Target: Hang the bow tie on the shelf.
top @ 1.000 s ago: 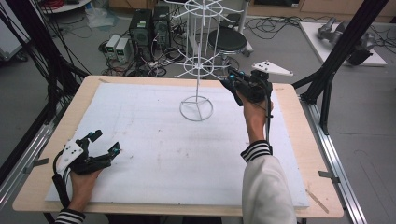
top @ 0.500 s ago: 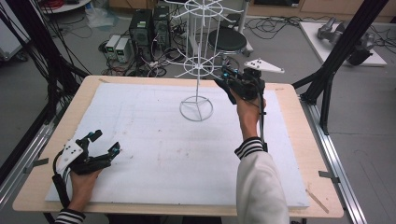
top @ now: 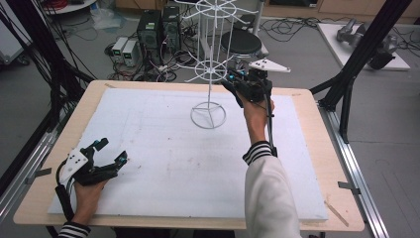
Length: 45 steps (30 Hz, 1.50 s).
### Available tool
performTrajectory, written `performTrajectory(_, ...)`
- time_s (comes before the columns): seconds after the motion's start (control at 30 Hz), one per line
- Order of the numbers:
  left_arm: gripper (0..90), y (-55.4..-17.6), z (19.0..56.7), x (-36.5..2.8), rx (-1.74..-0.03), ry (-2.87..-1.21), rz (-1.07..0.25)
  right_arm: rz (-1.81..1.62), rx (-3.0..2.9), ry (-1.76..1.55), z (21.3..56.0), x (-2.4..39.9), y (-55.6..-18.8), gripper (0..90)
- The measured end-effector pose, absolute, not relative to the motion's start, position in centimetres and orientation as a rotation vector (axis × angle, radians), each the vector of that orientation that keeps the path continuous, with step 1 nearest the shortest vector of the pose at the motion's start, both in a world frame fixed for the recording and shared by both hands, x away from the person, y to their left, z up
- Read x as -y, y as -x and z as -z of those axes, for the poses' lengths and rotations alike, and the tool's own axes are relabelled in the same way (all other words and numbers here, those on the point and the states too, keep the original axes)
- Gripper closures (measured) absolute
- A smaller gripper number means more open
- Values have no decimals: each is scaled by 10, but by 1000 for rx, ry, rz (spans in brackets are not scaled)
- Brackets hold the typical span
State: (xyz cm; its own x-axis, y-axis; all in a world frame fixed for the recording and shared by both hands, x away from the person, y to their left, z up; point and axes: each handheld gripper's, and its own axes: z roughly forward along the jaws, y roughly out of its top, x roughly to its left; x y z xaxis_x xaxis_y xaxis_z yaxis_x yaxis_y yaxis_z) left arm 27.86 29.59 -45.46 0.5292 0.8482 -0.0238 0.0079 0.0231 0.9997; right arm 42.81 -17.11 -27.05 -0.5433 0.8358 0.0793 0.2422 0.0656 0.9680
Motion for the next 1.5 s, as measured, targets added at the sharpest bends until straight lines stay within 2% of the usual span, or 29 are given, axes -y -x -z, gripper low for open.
performTrajectory(0.97,141,-278,455,-296,-798,-1406,-775,-1476,-1905,-1049,279,157,-436,795)
performTrajectory(1.03,141,-278,455,-296,-798,-1406,-775,-1453,-1929,-1030,278,156,-435,764)
performTrajectory(1.3,141,-278,455,-296,-798,-1407,-775,-1372,-1959,-983,277,150,-431,418)
performTrajectory(1.5,141,-278,455,-296,-798,-1408,-775,-1302,-1995,-957,277,147,-429,358)
